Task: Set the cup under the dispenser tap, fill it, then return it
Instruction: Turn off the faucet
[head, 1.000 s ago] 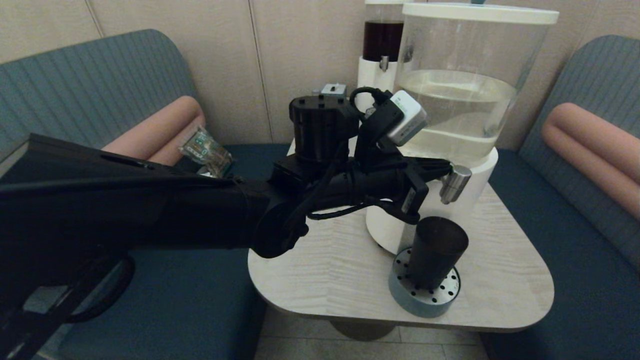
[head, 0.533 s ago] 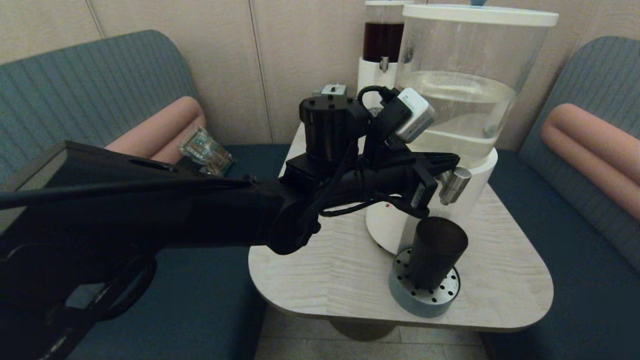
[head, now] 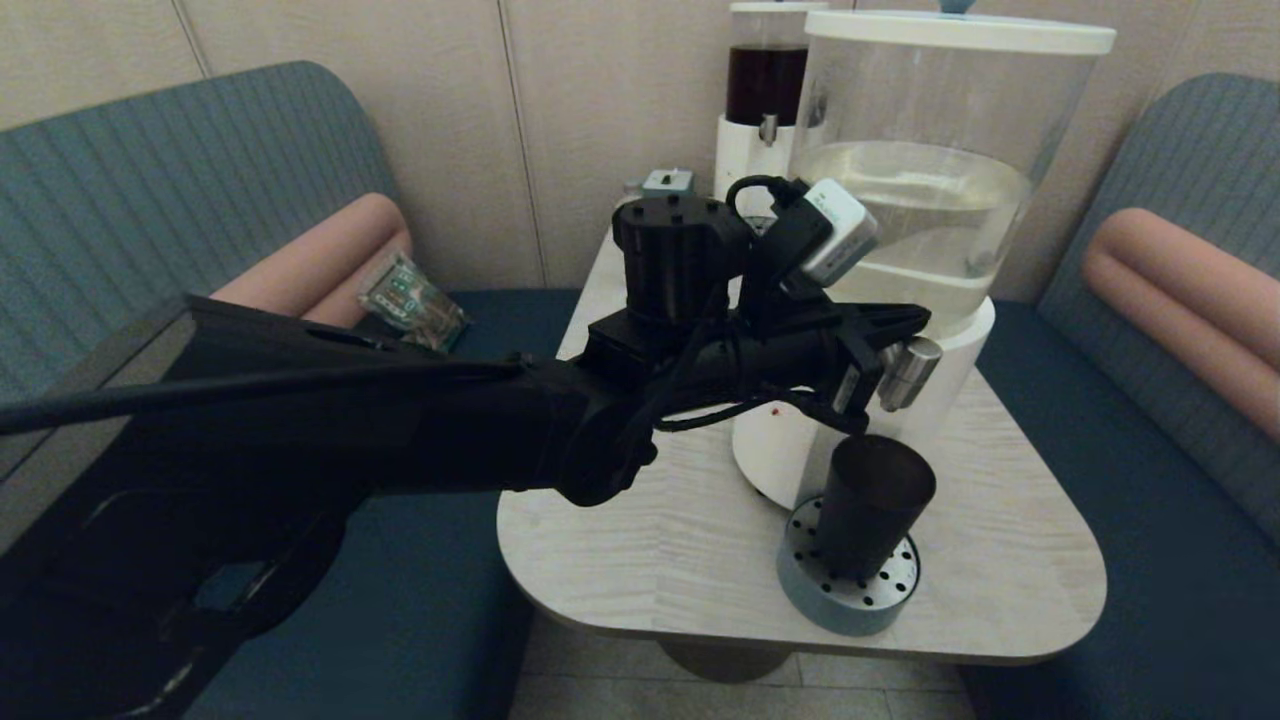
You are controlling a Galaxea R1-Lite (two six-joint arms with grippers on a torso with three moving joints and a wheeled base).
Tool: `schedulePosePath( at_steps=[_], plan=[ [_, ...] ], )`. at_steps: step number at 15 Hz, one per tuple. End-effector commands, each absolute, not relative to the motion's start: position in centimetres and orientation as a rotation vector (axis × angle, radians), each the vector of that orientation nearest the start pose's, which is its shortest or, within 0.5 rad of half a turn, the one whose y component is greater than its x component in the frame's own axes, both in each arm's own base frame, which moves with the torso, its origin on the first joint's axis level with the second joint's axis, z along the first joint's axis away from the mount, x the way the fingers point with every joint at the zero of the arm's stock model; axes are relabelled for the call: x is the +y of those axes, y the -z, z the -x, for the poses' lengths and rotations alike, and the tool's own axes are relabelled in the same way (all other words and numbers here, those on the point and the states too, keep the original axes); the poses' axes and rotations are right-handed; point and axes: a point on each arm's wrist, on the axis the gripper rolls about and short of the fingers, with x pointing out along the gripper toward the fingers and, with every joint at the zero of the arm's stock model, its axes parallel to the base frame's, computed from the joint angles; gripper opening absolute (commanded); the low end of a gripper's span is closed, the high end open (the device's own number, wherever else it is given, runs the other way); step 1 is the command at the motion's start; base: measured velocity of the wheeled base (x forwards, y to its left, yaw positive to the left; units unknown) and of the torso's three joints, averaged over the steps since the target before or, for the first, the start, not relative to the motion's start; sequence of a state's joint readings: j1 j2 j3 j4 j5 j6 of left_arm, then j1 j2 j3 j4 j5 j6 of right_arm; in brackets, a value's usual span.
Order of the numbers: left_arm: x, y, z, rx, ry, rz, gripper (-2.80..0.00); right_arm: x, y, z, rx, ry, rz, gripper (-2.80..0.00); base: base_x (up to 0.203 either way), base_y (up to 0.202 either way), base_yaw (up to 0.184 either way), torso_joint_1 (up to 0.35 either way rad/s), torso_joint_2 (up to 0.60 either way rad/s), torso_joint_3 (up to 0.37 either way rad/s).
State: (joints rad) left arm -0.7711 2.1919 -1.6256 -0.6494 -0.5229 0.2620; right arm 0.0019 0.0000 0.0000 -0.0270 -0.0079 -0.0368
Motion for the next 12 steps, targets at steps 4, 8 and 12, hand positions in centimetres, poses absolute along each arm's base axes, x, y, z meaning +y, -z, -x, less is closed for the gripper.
schedulePosePath(
  at_steps=[4,8,12],
  plan=[
    [-34.4,-21.3,-33.0,-0.274,1.303,-0.204,-2.80,0.0,-7.5,2.2,-0.017,0.005,0.037,-2.80,0.000,0.000,0.000,0.000,0.00,0.000],
    [-35.9,-21.7,-32.5,-0.319,1.327,-0.141,-2.80,0.0,-7.5,2.2,-0.017,0.006,0.037,-2.80,0.000,0.000,0.000,0.000,0.00,0.000],
    [-35.4,-24.2,-31.5,-0.380,1.326,-0.128,-2.80,0.0,-7.5,2.2,-0.017,0.006,0.037,-2.80,0.000,0.000,0.000,0.000,0.00,0.000]
  ],
)
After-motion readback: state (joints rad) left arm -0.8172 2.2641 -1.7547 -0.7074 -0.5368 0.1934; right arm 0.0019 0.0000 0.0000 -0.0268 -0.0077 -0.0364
